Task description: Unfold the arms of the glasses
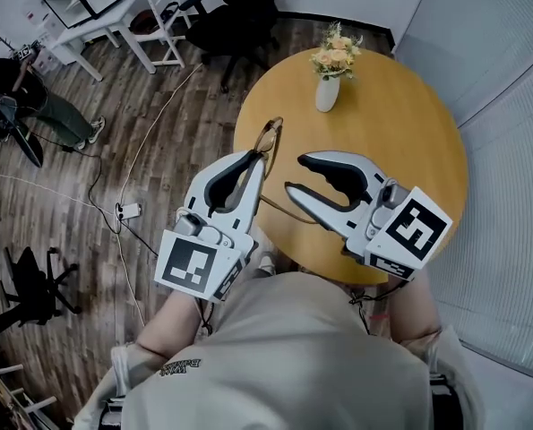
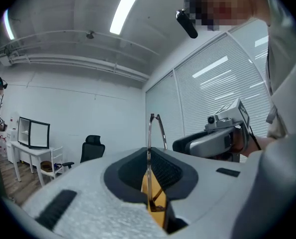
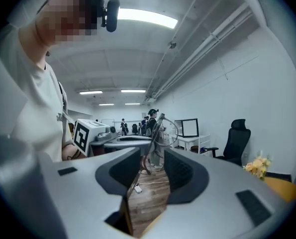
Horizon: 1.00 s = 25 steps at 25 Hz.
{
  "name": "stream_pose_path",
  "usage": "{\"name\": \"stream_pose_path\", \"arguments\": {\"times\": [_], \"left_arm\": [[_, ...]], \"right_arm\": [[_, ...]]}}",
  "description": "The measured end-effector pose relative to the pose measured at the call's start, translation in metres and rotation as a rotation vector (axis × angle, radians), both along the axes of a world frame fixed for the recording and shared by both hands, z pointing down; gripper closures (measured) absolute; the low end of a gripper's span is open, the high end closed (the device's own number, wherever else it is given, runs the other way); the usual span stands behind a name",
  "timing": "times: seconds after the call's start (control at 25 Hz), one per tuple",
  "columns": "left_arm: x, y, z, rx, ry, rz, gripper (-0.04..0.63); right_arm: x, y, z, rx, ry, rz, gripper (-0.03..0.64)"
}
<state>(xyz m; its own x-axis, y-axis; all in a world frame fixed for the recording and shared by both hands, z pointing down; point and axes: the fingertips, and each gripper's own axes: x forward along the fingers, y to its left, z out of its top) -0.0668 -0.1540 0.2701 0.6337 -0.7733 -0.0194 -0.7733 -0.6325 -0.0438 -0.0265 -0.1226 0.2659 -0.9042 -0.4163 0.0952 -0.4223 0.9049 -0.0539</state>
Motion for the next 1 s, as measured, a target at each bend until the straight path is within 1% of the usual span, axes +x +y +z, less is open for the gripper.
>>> {"name": "stream_pose_path", "arguments": {"times": [0.24, 0.4, 0.6, 0.68, 0.72, 0.84, 1.0], "left_arm": [[0.016, 0.013, -0.007, 0.023, -0.011, 0.042, 0.555], [0.025, 0.021, -0.006, 0.021, -0.020, 0.064, 0.555], [0.038, 0.024, -0.002, -0.011, -0.017, 0.073, 0.555], [0.039, 0.026, 0.000, -0.026, -0.013, 0.075, 0.555], [0.038, 0.026, 0.001, -0.023, -0.015, 0.074, 0.555], [0.036, 0.024, 0.003, -0.002, -0.028, 0.072, 0.555], [0.029, 0.022, 0.007, -0.032, -0.018, 0.051, 0.555]], "right_arm": [[-0.004, 0.003, 0.017, 0.006, 0.107, -0.024, 0.486], [-0.011, 0.010, 0.027, 0.013, 0.165, -0.050, 0.486], [-0.016, 0.013, 0.039, 0.009, 0.207, -0.080, 0.492], [-0.019, 0.014, 0.041, 0.008, 0.205, -0.076, 0.545], [-0.019, 0.014, 0.041, 0.004, 0.201, -0.075, 0.553], [-0.017, 0.013, 0.046, -0.011, 0.202, -0.070, 0.563], [-0.011, 0.017, 0.047, -0.011, 0.229, -0.072, 0.568]]}}
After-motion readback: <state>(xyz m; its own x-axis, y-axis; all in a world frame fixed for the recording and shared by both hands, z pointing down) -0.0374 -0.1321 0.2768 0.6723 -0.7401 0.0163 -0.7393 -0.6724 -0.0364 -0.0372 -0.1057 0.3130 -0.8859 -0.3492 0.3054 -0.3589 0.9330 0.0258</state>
